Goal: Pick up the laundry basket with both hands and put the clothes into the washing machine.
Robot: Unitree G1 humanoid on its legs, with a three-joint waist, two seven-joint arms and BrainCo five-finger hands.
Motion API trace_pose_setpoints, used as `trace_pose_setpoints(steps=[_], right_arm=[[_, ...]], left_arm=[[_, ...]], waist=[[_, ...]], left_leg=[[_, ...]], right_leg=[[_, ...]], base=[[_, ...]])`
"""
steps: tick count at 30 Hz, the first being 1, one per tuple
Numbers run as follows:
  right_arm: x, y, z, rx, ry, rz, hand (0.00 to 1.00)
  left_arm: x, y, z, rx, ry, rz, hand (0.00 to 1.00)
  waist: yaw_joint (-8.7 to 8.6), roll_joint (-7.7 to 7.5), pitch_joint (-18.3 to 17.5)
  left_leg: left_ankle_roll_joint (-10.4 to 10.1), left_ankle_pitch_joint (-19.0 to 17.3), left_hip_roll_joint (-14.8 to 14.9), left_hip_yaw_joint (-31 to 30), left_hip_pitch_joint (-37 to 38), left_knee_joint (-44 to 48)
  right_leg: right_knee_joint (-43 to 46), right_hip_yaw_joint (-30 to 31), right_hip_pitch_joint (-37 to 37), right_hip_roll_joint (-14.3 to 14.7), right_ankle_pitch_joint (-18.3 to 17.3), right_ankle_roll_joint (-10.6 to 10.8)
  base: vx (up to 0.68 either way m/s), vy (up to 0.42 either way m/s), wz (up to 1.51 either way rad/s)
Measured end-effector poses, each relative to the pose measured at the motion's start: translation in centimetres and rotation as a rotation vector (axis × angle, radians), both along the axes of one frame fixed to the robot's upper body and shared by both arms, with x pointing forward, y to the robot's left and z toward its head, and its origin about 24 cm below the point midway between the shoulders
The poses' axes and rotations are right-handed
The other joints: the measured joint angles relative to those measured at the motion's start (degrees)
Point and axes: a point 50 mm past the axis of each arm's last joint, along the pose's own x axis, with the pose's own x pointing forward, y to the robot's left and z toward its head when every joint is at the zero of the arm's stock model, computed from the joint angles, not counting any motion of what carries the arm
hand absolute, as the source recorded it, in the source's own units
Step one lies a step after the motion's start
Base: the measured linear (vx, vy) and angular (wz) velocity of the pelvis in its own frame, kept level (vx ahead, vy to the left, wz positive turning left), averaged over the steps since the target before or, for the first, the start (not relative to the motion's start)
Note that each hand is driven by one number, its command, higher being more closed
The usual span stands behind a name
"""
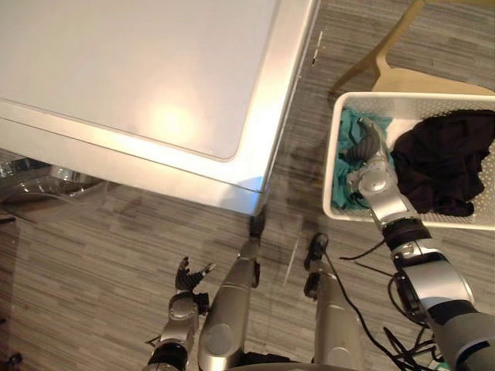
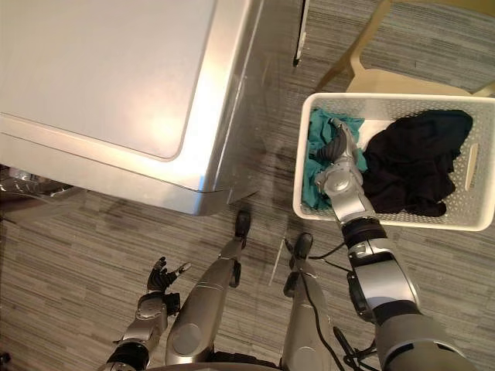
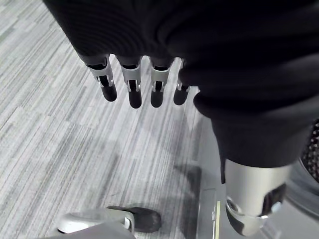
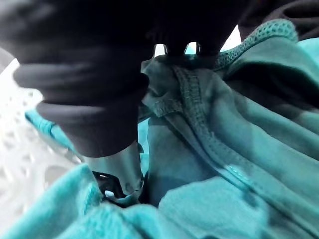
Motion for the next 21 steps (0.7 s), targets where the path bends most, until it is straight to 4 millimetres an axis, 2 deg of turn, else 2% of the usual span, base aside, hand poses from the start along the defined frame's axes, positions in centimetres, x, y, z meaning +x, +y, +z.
trace_pose_setpoints(steps=[3,6,10,14,18,20,21], right_arm=[[-0.7,0.8,0.1,0.146,-0.056,0.030,1.00],[-2.4,1.4,0.1,0.285,-0.130,0.059,1.00],[-4.2,2.3,1.3,0.379,-0.248,0.096,1.00],[-6.4,3.2,2.5,0.440,-0.385,0.146,1.00],[-8.1,4.0,0.7,0.530,-0.370,0.178,1.00],[-9.2,4.8,-1.3,0.595,-0.307,0.211,1.00],[-9.6,4.9,-1.9,0.616,-0.291,0.221,1.00]], left_arm=[[0.2,-0.6,0.1,-0.028,-0.012,0.012,0.00],[0.5,-0.9,0.5,-0.040,-0.029,0.014,0.00],[0.6,-1.1,0.6,-0.056,-0.034,0.019,0.00],[0.5,-1.2,0.5,-0.067,-0.024,0.016,0.00],[-0.2,-1.1,0.0,-0.066,0.003,0.013,0.00],[-1.7,-0.7,-1.0,-0.072,0.061,0.010,0.00],[-2.0,-0.6,-1.2,-0.068,0.076,0.009,0.00]], waist=[[-0.19,-0.11,0.06],[-0.44,-0.64,0.37],[-1.60,-0.86,0.43],[-1.90,-1.24,0.44],[-2.99,-2.12,-0.18],[-3.79,-3.47,-2.53],[-3.84,-3.68,-3.19]], left_leg=[[-0.30,0.21,0.55,1.12,0.64,-0.68],[-0.31,0.21,1.09,2.71,2.46,-0.72],[-0.33,0.17,1.44,4.08,5.48,-1.48],[-0.23,-0.10,1.74,5.62,8.60,-1.62],[-0.42,-0.26,2.07,5.79,12.39,-2.82],[-0.61,-0.40,2.14,5.79,14.67,-4.49],[-0.62,-0.41,2.14,5.76,15.47,-5.17]], right_leg=[[0.49,0.81,-0.40,0.35,-0.08,-0.12],[0.79,1.93,0.50,0.78,-0.07,-0.14],[0.93,2.90,2.45,1.09,-0.07,-0.14],[-0.02,4.68,4.90,1.55,-0.08,-0.12],[-1.94,4.59,8.97,2.04,-0.21,0.07],[-4.23,4.50,11.47,2.43,-0.29,0.39],[-4.98,4.43,12.28,2.52,-0.22,0.60]], base=[[-0.01,-0.056,-0.16],[0.02,-0.035,-0.20],[0.01,-0.017,-0.15],[-0.02,-0.010,-0.28],[-0.02,-0.005,-0.07],[0.02,0.015,-0.04],[0.06,0.024,-0.03]])
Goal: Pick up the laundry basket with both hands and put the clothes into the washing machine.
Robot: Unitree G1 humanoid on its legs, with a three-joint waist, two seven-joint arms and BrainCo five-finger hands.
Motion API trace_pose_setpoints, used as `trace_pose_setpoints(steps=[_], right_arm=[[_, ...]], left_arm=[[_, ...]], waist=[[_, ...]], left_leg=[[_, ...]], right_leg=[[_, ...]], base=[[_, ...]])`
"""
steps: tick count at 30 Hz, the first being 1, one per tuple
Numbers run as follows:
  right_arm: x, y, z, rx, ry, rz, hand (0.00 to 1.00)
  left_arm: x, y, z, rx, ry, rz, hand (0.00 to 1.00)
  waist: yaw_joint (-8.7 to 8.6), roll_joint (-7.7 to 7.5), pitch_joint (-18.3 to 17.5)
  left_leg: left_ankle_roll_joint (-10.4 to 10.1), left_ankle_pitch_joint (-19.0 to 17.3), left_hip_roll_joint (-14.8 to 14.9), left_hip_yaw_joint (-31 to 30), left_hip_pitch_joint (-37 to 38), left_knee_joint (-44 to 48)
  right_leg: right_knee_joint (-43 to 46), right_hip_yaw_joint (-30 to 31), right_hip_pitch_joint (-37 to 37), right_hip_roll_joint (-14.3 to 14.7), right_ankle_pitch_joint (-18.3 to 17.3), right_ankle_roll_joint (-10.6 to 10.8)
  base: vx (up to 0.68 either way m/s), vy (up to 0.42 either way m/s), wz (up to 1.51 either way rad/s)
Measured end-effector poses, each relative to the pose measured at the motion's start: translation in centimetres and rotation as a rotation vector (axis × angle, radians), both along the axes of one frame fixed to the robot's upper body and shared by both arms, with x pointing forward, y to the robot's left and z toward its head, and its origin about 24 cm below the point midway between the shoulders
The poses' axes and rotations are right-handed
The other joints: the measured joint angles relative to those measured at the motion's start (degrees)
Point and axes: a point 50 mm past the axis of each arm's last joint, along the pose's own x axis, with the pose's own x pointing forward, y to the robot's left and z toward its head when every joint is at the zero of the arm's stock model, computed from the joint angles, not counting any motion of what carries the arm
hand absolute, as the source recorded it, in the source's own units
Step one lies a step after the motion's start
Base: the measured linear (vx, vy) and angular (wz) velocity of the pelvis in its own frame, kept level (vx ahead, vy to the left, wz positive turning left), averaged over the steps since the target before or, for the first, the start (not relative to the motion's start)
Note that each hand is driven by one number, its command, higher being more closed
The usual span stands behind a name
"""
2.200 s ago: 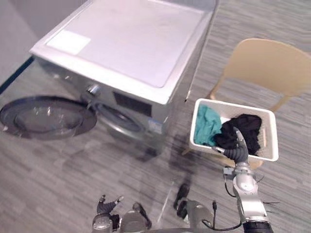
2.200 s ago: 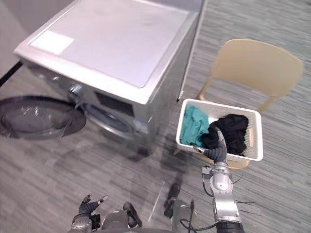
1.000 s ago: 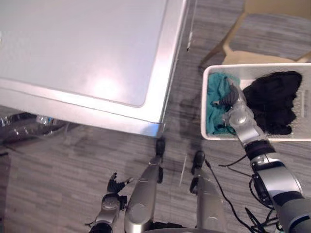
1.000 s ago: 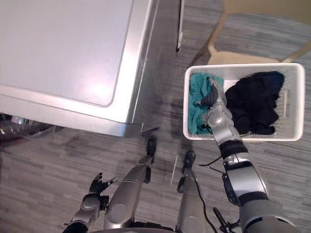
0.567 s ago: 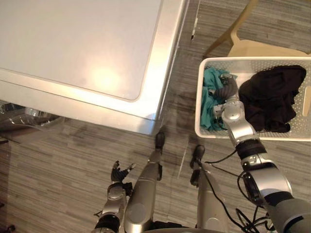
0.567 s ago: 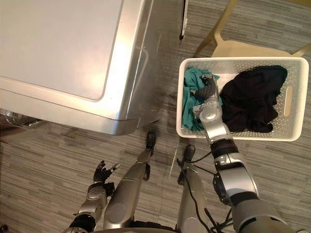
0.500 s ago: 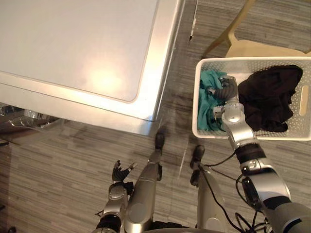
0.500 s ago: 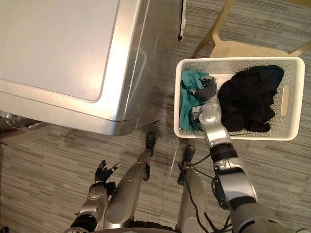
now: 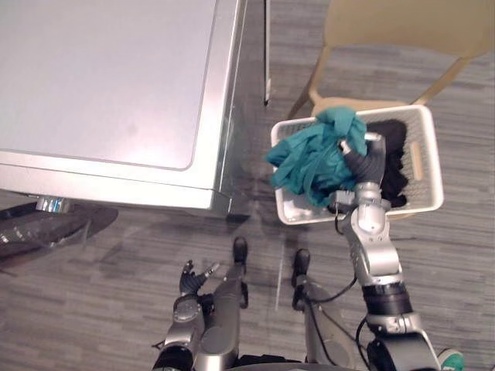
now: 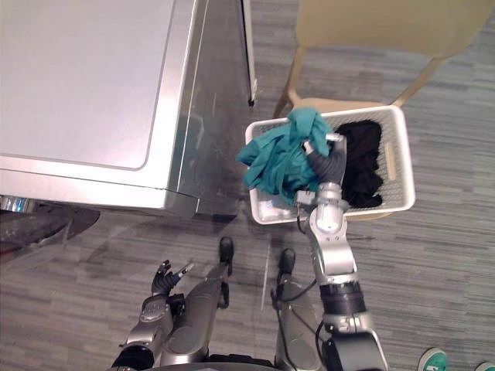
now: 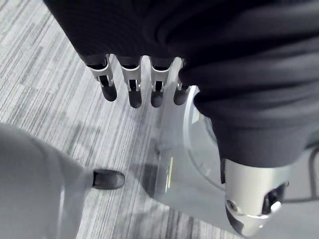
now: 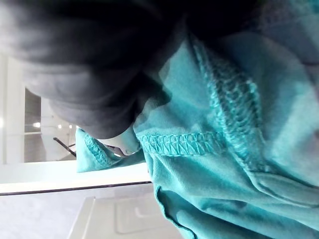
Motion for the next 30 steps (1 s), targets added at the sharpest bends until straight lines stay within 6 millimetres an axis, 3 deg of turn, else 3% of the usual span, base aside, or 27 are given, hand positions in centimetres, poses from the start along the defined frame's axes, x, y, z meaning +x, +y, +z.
trace_pose_setpoints(steps=[2,5,9,11,14,15,16,17,19,20,22,24,25,27,30], right_arm=[[-1.1,0.8,-1.4,0.053,0.036,0.059,1.00],[-2.4,1.2,-1.9,0.103,0.027,0.134,1.00],[-2.9,2.0,-2.2,0.136,0.018,0.219,1.00],[-3.0,2.1,-2.2,0.131,0.012,0.234,1.00],[-3.2,1.5,-2.6,0.130,0.025,0.215,1.00],[-3.3,1.5,-2.2,0.128,0.009,0.216,1.00],[-3.4,1.6,-2.0,0.129,0.000,0.220,1.00],[-3.3,2.0,-1.7,0.110,-0.014,0.238,1.00],[-3.0,3.3,-0.7,0.084,-0.051,0.293,1.00],[-2.8,3.8,-0.1,0.080,-0.070,0.317,1.00],[-2.7,3.9,0.2,0.057,-0.083,0.331,1.00],[-2.8,3.3,-0.1,0.025,-0.063,0.321,1.00],[-2.8,2.9,0.0,0.006,-0.064,0.315,1.00],[-2.5,2.3,0.4,0.004,-0.082,0.295,1.00],[-2.6,2.0,1.1,0.007,-0.108,0.288,1.00]], left_arm=[[-1.9,1.0,-1.1,0.015,0.073,0.006,0.00],[-4.1,1.8,-2.3,0.023,0.154,0.016,0.00],[-6.0,2.6,-3.0,0.022,0.217,0.056,0.00],[-6.3,2.7,-3.2,0.019,0.230,0.058,0.00],[-6.3,2.8,-3.2,0.015,0.232,0.049,0.00],[-6.3,3.1,-3.1,0.017,0.225,0.064,0.00],[-6.4,3.3,-3.1,0.017,0.227,0.073,0.00],[-6.7,3.5,-3.1,0.019,0.225,0.095,0.00],[-6.8,3.6,-2.6,0.030,0.193,0.116,0.00],[-6.7,3.4,-2.3,0.029,0.167,0.124,0.00],[-5.8,2.2,-1.6,0.002,0.112,0.119,0.00],[-4.5,0.5,-0.6,-0.026,0.038,0.074,0.00],[-3.6,-0.1,0.2,-0.025,-0.009,0.036,0.00],[-1.5,-0.8,2.4,-0.022,-0.135,-0.011,0.00],[0.4,-1.0,5.7,0.006,-0.308,-0.061,0.00]], waist=[[-0.72,-0.89,-3.09],[-0.82,-1.25,-7.25],[-0.89,-1.51,-10.11],[-1.17,-1.35,-10.20],[-1.54,-1.24,-10.28],[-2.36,-1.78,-10.62],[-2.54,-2.17,-10.87],[-1.65,-2.97,-11.81],[0.95,-2.57,-12.89],[1.27,-2.07,-13.14],[0.73,0.90,-13.30],[0.62,2.85,-13.47],[0.24,3.03,-13.51],[0.04,2.18,-13.31],[-0.92,3.27,-14.36]], left_leg=[[0.01,0.00,-0.12,-0.03,2.87,-1.84],[0.39,0.23,-0.61,-0.12,6.20,-3.83],[0.52,0.00,-1.02,-0.30,9.86,-4.38],[0.58,-1.11,-1.12,-2.43,9.58,-1.68],[0.93,-2.04,-1.37,-6.86,8.97,2.15],[1.29,-3.24,-2.77,-9.96,8.17,3.27],[1.21,-3.28,-3.59,-11.27,7.52,4.23],[0.75,-3.58,-4.70,-12.44,5.83,6.01],[-0.55,-4.02,-4.54,-13.15,0.85,10.57],[-1.20,-3.61,-4.22,-13.87,-1.47,11.94],[-2.92,-1.77,-2.56,-16.73,-4.22,11.62],[-1.79,0.57,0.41,-15.46,-2.21,4.02],[1.07,-3.86,1.85,-12.25,-1.57,1.42],[0.70,-3.37,1.35,-8.35,-2.55,5.47],[0.49,-3.76,0.97,-4.91,-0.81,15.77]], right_leg=[[-2.80,-0.08,3.39,0.21,0.59,0.40],[-5.92,0.00,7.10,0.16,1.58,0.52],[-7.03,-0.16,10.94,-0.17,1.85,0.49],[-2.94,-0.04,10.70,-0.48,0.65,1.28],[5.98,4.31,10.32,-0.87,-3.17,2.53],[18.33,9.75,8.52,-1.33,-8.78,2.81],[21.30,11.90,8.59,-1.59,-9.89,3.31],[23.09,16.58,8.76,-1.53,-12.14,3.91],[19.58,17.39,8.91,-0.82,-16.27,2.74],[17.44,15.57,8.74,-0.29,-17.87,1.55],[16.41,11.47,7.93,1.81,-18.59,-0.30],[17.15,7.44,7.70,3.52,-17.77,-2.60],[15.86,4.72,8.20,3.35,-16.76,-4.17],[13.66,1.27,7.93,1.39,-14.60,-5.64],[9.29,-2.55,7.89,0.38,-10.61,-6.02]], base=[[0.12,0.039,0.00],[0.14,0.035,-0.04],[0.13,0.018,-0.03],[0.06,0.011,0.33],[0.02,-0.008,0.89],[0.00,-0.063,1.32],[-0.03,-0.152,1.43],[-0.08,-0.244,0.84],[-0.16,-0.298,0.46],[-0.21,-0.258,0.51],[-0.24,-0.213,0.70],[-0.33,-0.261,0.85],[-0.30,-0.209,1.03],[-0.30,-0.172,1.00],[-0.20,-0.121,0.79]])
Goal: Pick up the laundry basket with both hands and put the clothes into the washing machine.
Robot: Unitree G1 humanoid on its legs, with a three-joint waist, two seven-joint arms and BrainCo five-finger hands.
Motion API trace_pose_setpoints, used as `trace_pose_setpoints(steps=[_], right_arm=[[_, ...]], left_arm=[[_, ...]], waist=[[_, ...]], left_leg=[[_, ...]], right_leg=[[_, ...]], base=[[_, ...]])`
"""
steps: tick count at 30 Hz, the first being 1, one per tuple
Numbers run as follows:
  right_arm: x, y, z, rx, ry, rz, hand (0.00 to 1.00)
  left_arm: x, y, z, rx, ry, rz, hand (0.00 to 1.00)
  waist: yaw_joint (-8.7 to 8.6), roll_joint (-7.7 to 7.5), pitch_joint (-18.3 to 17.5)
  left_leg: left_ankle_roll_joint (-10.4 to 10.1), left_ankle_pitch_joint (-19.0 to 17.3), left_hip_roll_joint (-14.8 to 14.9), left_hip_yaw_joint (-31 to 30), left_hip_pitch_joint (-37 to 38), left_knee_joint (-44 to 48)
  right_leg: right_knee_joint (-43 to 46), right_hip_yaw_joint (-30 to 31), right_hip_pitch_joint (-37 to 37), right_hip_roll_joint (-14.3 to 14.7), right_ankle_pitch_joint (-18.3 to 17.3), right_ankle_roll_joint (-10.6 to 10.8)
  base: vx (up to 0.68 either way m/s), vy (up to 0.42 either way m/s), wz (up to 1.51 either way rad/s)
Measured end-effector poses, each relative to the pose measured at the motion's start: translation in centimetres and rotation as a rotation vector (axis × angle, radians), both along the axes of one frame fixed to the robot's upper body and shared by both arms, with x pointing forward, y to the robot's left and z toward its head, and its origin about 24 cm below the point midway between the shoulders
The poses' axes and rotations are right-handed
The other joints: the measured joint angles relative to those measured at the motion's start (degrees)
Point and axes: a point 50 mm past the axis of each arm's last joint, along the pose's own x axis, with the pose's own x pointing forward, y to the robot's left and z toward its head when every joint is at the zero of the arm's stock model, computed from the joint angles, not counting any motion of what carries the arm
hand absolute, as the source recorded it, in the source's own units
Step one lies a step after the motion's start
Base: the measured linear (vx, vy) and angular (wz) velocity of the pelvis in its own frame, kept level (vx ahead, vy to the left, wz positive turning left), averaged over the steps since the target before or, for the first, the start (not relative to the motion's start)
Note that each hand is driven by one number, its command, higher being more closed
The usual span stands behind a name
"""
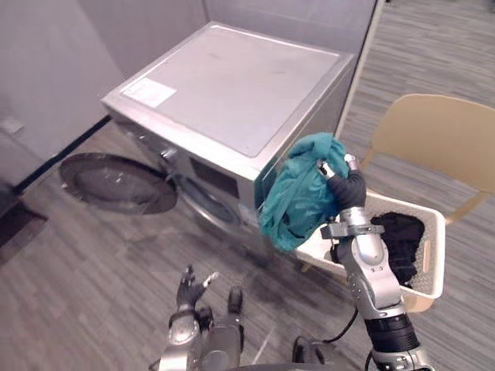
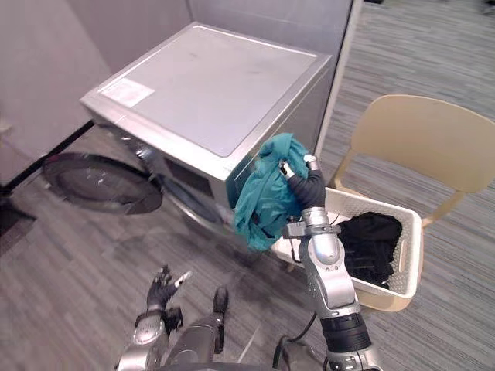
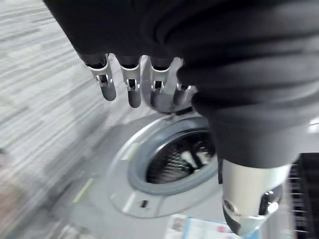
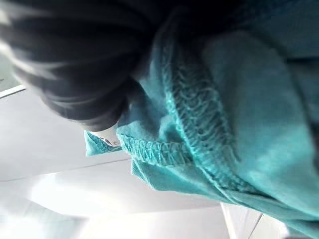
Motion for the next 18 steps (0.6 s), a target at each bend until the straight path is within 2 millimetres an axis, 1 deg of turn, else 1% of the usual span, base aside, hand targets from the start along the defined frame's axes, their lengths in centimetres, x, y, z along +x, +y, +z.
trace_pose_setpoints(steps=[1,2,3,4,5,6,7,8,9,10,11,12,13,15,16,17,18], right_arm=[[0.0,0.1,0.0,0.007,0.000,0.005,1.00],[0.0,0.1,0.1,0.019,0.001,0.012,1.00],[0.0,0.2,0.1,0.020,-0.001,0.015,1.00],[0.0,0.3,0.1,0.024,-0.001,0.020,1.00],[0.0,0.4,0.1,0.019,-0.001,0.031,1.00],[0.0,0.4,0.2,0.019,-0.003,0.035,1.00],[0.1,0.9,0.2,0.034,-0.003,0.054,1.00],[0.1,1.6,0.4,0.052,-0.006,0.084,1.00],[0.0,3.2,0.6,0.084,-0.008,0.152,1.00],[-0.3,4.6,0.7,0.096,-0.010,0.213,1.00],[-0.6,5.9,0.8,0.101,-0.013,0.276,1.00],[-1.1,7.8,0.9,0.100,-0.014,0.369,1.00],[-1.4,8.7,0.9,0.100,-0.014,0.415,1.00],[-2.4,11.5,0.9,0.094,-0.010,0.550,1.00],[-2.5,12.0,0.8,0.096,-0.001,0.572,1.00],[-2.7,12.8,0.3,0.095,0.023,0.605,1.00],[-2.8,13.2,0.1,0.102,0.039,0.625,1.00]], left_arm=[[0.8,0.1,1.5,0.022,-0.073,-0.017,0.00],[1.7,0.1,3.0,0.043,-0.148,-0.029,0.00],[2.0,0.1,3.7,0.061,-0.181,-0.043,0.00],[2.7,-0.3,5.0,0.094,-0.247,-0.081,0.00],[3.4,-1.1,6.1,0.114,-0.298,-0.129,0.00],[3.8,-1.7,6.6,0.117,-0.322,-0.156,0.00],[4.5,-2.8,7.6,0.121,-0.369,-0.206,0.00],[4.8,-3.4,8.0,0.132,-0.391,-0.235,0.00],[4.9,-4.0,8.2,0.151,-0.402,-0.272,0.00],[4.8,-4.4,8.2,0.154,-0.402,-0.295,0.00],[4.8,-4.6,8.3,0.162,-0.405,-0.312,0.00],[4.8,-4.9,8.4,0.177,-0.410,-0.331,0.00],[4.9,-5.1,8.4,0.180,-0.415,-0.344,0.00],[5.3,-5.5,9.0,0.193,-0.440,-0.362,0.00],[5.4,-5.6,9.1,0.195,-0.444,-0.364,1.00],[5.5,-5.9,9.1,0.200,-0.448,-0.375,1.00],[5.5,-6.2,9.1,0.204,-0.449,-0.380,1.00]], waist=[[0.01,1.22,-0.76],[0.07,1.69,-1.14],[0.05,2.04,-1.37],[-0.09,2.33,-1.65],[-0.34,3.29,-2.30],[-0.53,3.74,-2.65],[-0.73,3.64,-2.94],[-0.74,3.20,-3.20],[-0.76,2.41,-3.55],[-0.86,1.93,-3.88],[-1.26,1.63,-4.18],[-1.43,1.23,-4.85],[-1.42,0.99,-5.14],[-1.31,0.42,-5.64],[-1.37,0.41,-5.65],[-1.38,0.46,-5.73],[-1.37,0.51,-5.82]], left_leg=[[-1.34,-2.06,0.31,0.47,3.04,1.56],[-2.23,-4.02,0.41,0.44,6.66,0.32],[-2.36,-4.36,0.48,0.49,8.21,-1.01],[-2.35,-4.28,0.53,1.03,11.88,-5.93],[-2.61,-4.03,1.62,1.44,15.17,-12.00],[-2.78,-3.95,2.21,1.48,16.23,-14.44],[-2.80,-3.94,2.64,1.40,17.04,-17.37],[-2.80,-3.94,2.54,1.13,16.85,-18.08],[-2.79,-3.89,2.12,0.52,16.61,-17.94],[-2.78,-3.89,1.54,0.52,16.79,-17.61],[-2.75,-3.90,1.05,0.36,16.91,-17.28],[-2.49,-3.73,0.56,0.30,17.01,-17.24],[-2.39,-3.66,0.36,0.32,17.07,-17.23],[-1.84,-3.29,0.01,0.49,17.52,-17.24],[-1.80,-3.26,-0.01,0.50,17.80,-17.23],[-1.80,-3.26,-0.04,0.49,18.44,-17.23],[-1.79,-3.26,-0.03,0.47,18.68,-17.23]], right_leg=[[-1.97,-1.17,-0.07,0.09,1.70,-0.13],[-3.98,-2.31,0.04,0.09,3.55,-0.05],[-5.01,-2.88,0.14,0.09,4.37,0.07],[-6.91,-4.17,0.40,0.32,5.89,0.49],[-8.65,-6.01,1.04,1.26,7.09,1.13],[-9.10,-6.83,1.16,1.79,7.56,1.35],[-9.48,-8.21,1.22,2.06,8.31,1.81],[-10.09,-8.86,1.32,1.90,8.99,2.22],[-11.13,-8.91,1.74,1.70,10.15,2.69],[-12.17,-8.76,2.48,1.29,10.97,3.12],[-12.91,-8.72,3.23,0.90,11.49,3.52],[-13.68,-8.51,3.69,0.57,12.15,3.95],[-14.05,-8.43,3.85,0.45,12.49,3.96],[-14.77,-7.95,4.54,0.31,13.40,4.10],[-15.17,-7.91,5.01,0.35,13.59,4.20],[-15.67,-7.79,5.78,0.43,13.95,4.09],[-16.00,-7.78,6.18,0.52,14.16,3.97]], base=[[-0.16,0.013,0.54],[-0.15,0.034,0.51],[-0.13,0.057,0.55],[-0.11,0.083,0.61],[-0.11,0.099,0.68],[-0.12,0.144,0.67],[-0.14,0.164,0.52],[-0.17,0.170,0.42],[-0.16,0.141,0.20],[-0.12,0.106,0.11],[-0.11,0.117,0.07],[-0.08,0.091,0.06],[-0.09,0.090,0.00],[-0.09,0.053,-0.04],[-0.09,0.027,-0.03],[-0.06,0.013,-0.03],[-0.08,0.006,-0.05]])
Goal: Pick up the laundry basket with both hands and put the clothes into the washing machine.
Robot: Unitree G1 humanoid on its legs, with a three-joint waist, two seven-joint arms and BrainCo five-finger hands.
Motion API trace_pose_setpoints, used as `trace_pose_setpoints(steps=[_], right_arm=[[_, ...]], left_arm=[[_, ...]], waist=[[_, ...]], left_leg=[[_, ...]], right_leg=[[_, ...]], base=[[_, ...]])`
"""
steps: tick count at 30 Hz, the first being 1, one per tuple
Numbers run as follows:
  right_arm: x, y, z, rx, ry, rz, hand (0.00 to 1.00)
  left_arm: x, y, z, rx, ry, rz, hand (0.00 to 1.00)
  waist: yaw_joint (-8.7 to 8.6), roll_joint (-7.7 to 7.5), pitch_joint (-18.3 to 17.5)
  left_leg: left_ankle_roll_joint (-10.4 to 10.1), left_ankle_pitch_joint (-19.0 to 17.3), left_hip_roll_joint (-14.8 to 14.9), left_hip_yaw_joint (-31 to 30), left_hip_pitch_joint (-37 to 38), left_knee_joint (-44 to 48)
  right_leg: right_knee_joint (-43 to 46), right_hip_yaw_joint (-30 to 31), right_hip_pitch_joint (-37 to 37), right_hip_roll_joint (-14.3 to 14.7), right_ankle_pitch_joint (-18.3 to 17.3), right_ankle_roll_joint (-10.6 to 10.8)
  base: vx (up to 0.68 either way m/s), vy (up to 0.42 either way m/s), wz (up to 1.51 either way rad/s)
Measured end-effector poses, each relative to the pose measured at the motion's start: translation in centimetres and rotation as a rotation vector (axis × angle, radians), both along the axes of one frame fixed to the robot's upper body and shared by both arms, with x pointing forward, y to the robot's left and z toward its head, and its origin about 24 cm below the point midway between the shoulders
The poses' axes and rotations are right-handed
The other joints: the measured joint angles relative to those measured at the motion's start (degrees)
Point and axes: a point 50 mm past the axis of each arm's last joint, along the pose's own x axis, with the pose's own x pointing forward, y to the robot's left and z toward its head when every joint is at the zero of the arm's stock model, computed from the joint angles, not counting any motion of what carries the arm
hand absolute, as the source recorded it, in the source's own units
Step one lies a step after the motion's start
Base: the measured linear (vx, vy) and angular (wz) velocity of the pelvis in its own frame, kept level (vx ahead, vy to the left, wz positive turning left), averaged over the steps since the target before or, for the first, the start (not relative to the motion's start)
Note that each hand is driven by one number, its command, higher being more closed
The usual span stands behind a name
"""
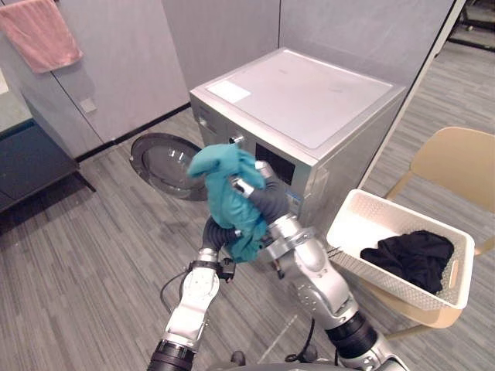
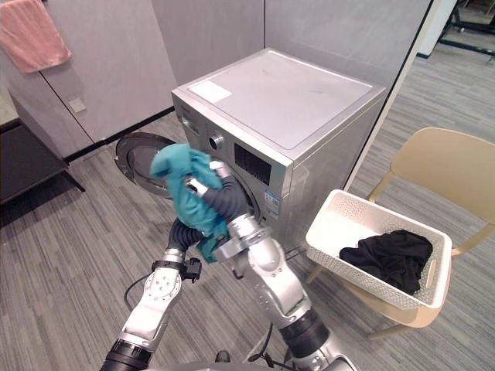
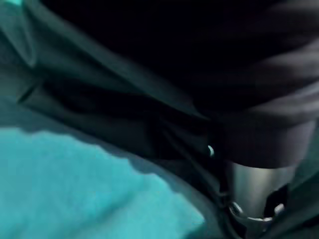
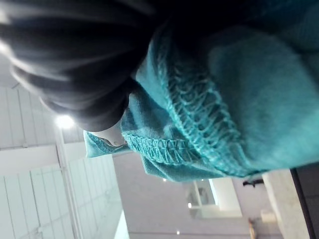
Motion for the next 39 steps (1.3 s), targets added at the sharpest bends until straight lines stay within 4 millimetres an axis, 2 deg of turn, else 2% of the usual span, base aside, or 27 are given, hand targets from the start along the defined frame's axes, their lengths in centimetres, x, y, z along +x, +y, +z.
trace_pose_setpoints(steps=[2,6,7,10,14,17,18,21,25,29,30,32,34,36,37,38,39], right_arm=[[-0.2,0.8,-0.7,0.002,0.056,0.049,1.00],[0.0,0.8,-1.2,0.042,0.118,0.069,1.00],[0.0,0.7,-1.3,0.047,0.126,0.074,0.00],[-0.2,0.2,-2.2,0.051,0.168,0.068,0.00],[-0.7,-1.2,-4.6,0.028,0.252,0.010,0.00],[-0.4,-3.6,-6.3,-0.018,0.300,-0.104,0.00],[-0.1,-5.1,-6.8,-0.057,0.296,-0.179,0.00],[0.6,-7.7,-7.0,-0.159,0.251,-0.311,0.00],[1.3,-12.4,-7.0,-0.355,0.169,-0.535,0.00],[0.1,-16.5,-8.3,-0.604,0.149,-0.683,0.00],[-0.1,-16.9,-8.6,-0.655,0.146,-0.698,0.00],[-0.6,-18.4,-11.1,-0.832,0.202,-0.723,0.00],[-1.5,-19.5,-13.7,-0.938,0.296,-0.729,0.00],[-2.7,-20.6,-16.9,-1.033,0.438,-0.724,0.00],[-3.2,-20.9,-18.0,-1.054,0.491,-0.717,0.00],[-3.6,-21.1,-18.7,-1.062,0.533,-0.721,0.00],[-4.3,-21.6,-20.1,-1.076,0.619,-0.734,0.00]], left_arm=[[0.4,-0.7,-0.1,0.051,-0.009,-0.014,1.00],[0.9,-0.8,0.1,0.112,-0.031,0.002,1.00],[0.9,-0.7,0.1,0.121,-0.034,0.014,1.00],[1.0,-0.3,-0.2,0.126,-0.016,0.037,1.00],[1.1,1.9,-0.5,0.115,0.006,0.145,1.00],[0.4,3.4,-1.4,0.098,0.046,0.222,1.00],[-0.2,4.1,-2.0,0.084,0.077,0.248,1.00],[-1.3,5.2,-3.1,0.059,0.129,0.302,1.00],[-2.9,7.6,-4.4,0.023,0.194,0.410,1.00],[-4.9,10.0,-6.1,0.034,0.278,0.496,1.00],[-5.1,10.3,-6.5,0.035,0.298,0.505,1.00],[-5.9,11.0,-8.0,0.041,0.373,0.530,1.00],[-6.1,10.6,-8.9,0.041,0.417,0.501,1.00],[-6.1,10.0,-9.4,0.019,0.446,0.466,1.00],[-6.0,9.7,-9.5,0.015,0.448,0.454,1.00],[-6.1,9.5,-9.5,0.013,0.452,0.444,1.00],[-6.1,9.2,-9.7,0.012,0.461,0.428,1.00]], waist=[[-0.08,-0.06,-1.03],[-0.43,0.09,-1.55],[-0.60,0.15,-1.73],[-0.71,0.09,-1.77],[-0.55,-0.08,-1.87],[-0.43,-0.15,-1.98],[-0.32,-0.22,-2.01],[-0.26,-0.27,-2.02],[-0.15,-0.45,-2.05],[0.02,-0.61,-2.09],[0.13,-0.62,-2.08],[0.04,-0.76,-1.92],[0.12,-0.82,-1.73],[0.01,-1.59,-0.60],[0.02,-1.80,0.09],[-0.05,-1.77,0.42],[0.12,-1.27,1.27]], left_leg=[[-0.04,0.05,0.23,-0.05,-0.03,-0.08],[-0.25,0.25,0.40,-0.08,0.22,-0.05],[-0.30,0.28,0.56,-0.05,0.25,-0.06],[-0.61,0.48,0.98,-0.07,1.10,-0.19],[-0.85,0.62,1.40,-0.14,1.02,-0.49],[-0.85,0.62,1.43,-0.28,1.10,-0.77],[-0.85,0.62,1.44,-0.28,0.90,-0.95],[-0.84,0.61,1.42,-0.27,0.80,-1.19],[-0.84,0.61,1.42,-0.29,0.78,-1.86],[-0.81,0.58,1.40,-0.58,-0.41,-2.00],[-0.82,0.58,1.40,-0.84,-0.90,-1.95],[-0.82,0.92,1.29,-2.51,-2.91,-1.69],[-0.97,1.33,1.08,-5.20,-5.67,-0.39],[-0.30,4.62,-0.13,-4.59,-8.52,-0.05],[0.81,5.65,-0.70,-2.08,-9.51,0.03],[2.19,5.19,-0.69,1.67,-10.24,0.52],[5.13,3.21,-0.10,11.12,-11.63,2.19]], right_leg=[[-1.07,0.11,0.33,0.46,0.79,-0.17],[-3.27,0.07,1.89,1.06,1.89,-0.66],[-3.97,0.09,2.23,1.38,2.13,-0.72],[-6.07,-0.05,3.61,2.09,3.19,-1.12],[-8.04,-0.18,4.25,2.87,3.90,-1.44],[-9.17,-0.41,5.00,3.39,4.14,-1.38],[-9.37,-0.43,4.96,3.44,4.11,-1.32],[-9.37,-0.45,4.92,3.44,4.03,-1.23],[-9.38,-0.62,4.72,3.46,3.77,-0.94],[-9.37,-1.16,3.82,3.42,3.39,-0.72],[-9.36,-1.30,3.45,3.43,3.39,-0.72],[-9.17,-3.03,2.47,3.28,3.22,-0.75],[-6.12,-6.30,0.81,2.46,1.19,-0.77],[-1.06,-11.92,-0.74,-0.61,-2.37,-0.65],[0.70,-14.63,-0.91,-1.96,-3.69,-0.50],[1.81,-16.36,-1.23,-2.75,-4.51,-0.41],[4.97,-19.84,-1.61,-4.44,-6.47,0.21]], base=[[-0.05,-0.012,-0.05],[-0.03,-0.005,-0.02],[0.00,0.000,0.00],[0.03,-0.018,0.00],[0.01,-0.012,0.00],[0.01,-0.007,0.03],[0.00,0.000,0.00],[0.00,0.000,0.00],[0.03,0.011,0.03],[0.04,0.015,0.08],[0.04,0.007,0.13],[0.04,-0.002,0.40],[0.01,-0.014,0.89],[-0.03,0.011,1.43],[-0.03,0.047,1.28],[-0.03,0.126,1.45],[-0.01,0.137,1.33]])
